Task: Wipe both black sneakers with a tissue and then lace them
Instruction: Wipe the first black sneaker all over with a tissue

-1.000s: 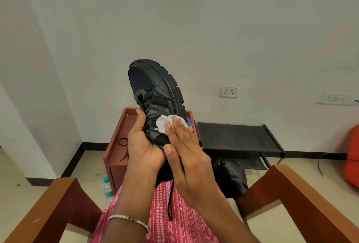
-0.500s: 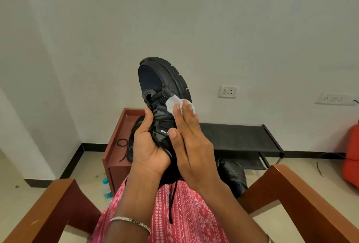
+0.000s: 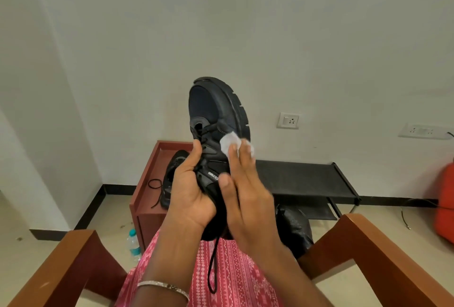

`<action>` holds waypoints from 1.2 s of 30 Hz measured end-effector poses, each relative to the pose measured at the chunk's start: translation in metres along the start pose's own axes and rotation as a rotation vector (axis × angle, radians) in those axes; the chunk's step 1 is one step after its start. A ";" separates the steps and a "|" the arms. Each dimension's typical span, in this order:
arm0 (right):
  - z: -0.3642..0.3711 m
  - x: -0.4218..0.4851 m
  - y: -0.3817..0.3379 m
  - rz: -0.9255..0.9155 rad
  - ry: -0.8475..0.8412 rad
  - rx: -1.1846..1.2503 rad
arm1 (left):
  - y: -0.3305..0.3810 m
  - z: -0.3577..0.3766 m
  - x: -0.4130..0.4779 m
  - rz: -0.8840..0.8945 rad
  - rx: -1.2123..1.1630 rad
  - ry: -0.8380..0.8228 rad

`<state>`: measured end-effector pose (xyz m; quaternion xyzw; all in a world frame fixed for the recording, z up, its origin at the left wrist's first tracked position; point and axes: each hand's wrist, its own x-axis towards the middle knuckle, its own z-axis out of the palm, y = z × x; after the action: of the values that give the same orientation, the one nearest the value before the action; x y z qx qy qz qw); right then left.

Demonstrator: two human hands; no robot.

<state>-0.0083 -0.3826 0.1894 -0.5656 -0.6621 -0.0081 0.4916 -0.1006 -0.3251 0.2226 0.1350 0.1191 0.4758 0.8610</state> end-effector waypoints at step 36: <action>-0.001 0.018 0.011 -0.268 0.026 -0.214 | 0.000 0.012 -0.015 0.050 0.287 0.065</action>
<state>0.0028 -0.3660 0.1961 -0.5213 -0.7205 -0.1515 0.4316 -0.1045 -0.3393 0.2356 0.2443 0.2104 0.4792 0.8163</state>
